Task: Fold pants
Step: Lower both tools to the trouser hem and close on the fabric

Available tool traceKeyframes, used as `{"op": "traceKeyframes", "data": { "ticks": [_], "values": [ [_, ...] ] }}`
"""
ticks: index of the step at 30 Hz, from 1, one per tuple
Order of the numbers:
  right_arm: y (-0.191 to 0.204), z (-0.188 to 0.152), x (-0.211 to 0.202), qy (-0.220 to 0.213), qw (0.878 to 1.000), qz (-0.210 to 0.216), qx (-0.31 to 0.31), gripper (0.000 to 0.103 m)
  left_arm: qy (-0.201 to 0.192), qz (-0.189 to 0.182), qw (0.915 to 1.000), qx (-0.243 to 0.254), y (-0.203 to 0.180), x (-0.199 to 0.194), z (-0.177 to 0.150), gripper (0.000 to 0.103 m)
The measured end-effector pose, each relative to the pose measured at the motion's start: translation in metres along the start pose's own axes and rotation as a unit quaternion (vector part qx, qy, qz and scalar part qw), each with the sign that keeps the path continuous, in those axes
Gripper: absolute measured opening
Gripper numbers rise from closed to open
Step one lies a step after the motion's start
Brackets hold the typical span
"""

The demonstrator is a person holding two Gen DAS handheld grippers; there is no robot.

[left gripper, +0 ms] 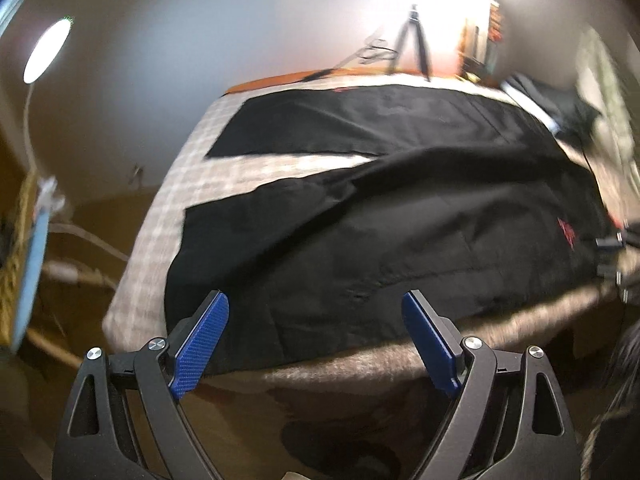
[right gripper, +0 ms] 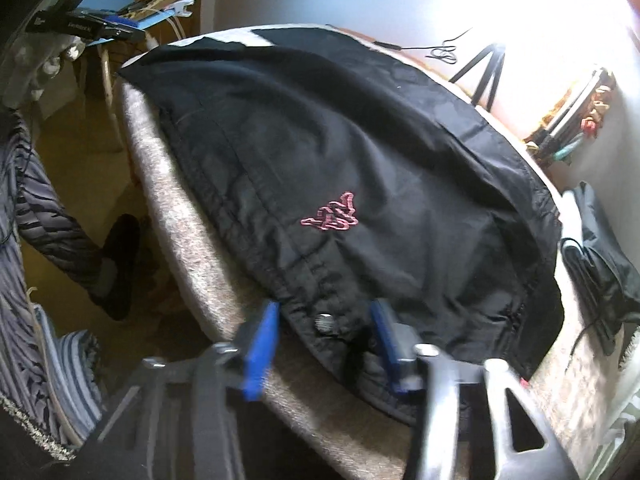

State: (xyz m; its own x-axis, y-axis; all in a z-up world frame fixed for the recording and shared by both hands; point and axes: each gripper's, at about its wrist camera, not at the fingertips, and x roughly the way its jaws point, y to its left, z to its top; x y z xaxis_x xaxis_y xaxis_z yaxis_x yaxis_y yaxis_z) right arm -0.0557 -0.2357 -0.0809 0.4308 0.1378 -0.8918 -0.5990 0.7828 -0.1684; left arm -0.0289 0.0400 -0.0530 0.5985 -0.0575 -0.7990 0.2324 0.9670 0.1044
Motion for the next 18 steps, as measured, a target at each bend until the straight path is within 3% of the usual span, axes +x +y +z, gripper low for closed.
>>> {"op": "traceKeyframes", "data": {
  "ticks": [1,5,6,9,16,18],
  "values": [
    [0.002,0.002,-0.001,0.0,1.0,0.0,-0.003,0.024,0.001,-0.003,0.9999,0.014,-0.004,0.0,0.0,0.088],
    [0.0,0.015,-0.012,-0.017,1.0,-0.024,-0.006,0.02,0.011,-0.017,0.9976,0.066,-0.022,0.003,-0.007,0.088],
    [-0.006,0.019,-0.014,-0.02,1.0,-0.023,0.003,0.009,0.018,-0.022,0.9967,0.077,-0.027,0.005,-0.01,0.088],
    [-0.023,0.033,-0.02,-0.029,0.999,-0.022,0.03,0.006,0.026,-0.028,0.9948,0.094,-0.035,0.011,-0.016,0.087],
    [-0.035,0.055,-0.026,-0.041,0.998,-0.029,0.038,0.003,0.049,0.004,0.9927,0.111,-0.036,0.039,-0.015,0.06],
    [-0.04,0.055,-0.031,-0.048,0.997,-0.02,0.051,0.003,0.058,0.003,0.9932,0.101,-0.031,0.049,-0.012,0.041]
  ]
}}
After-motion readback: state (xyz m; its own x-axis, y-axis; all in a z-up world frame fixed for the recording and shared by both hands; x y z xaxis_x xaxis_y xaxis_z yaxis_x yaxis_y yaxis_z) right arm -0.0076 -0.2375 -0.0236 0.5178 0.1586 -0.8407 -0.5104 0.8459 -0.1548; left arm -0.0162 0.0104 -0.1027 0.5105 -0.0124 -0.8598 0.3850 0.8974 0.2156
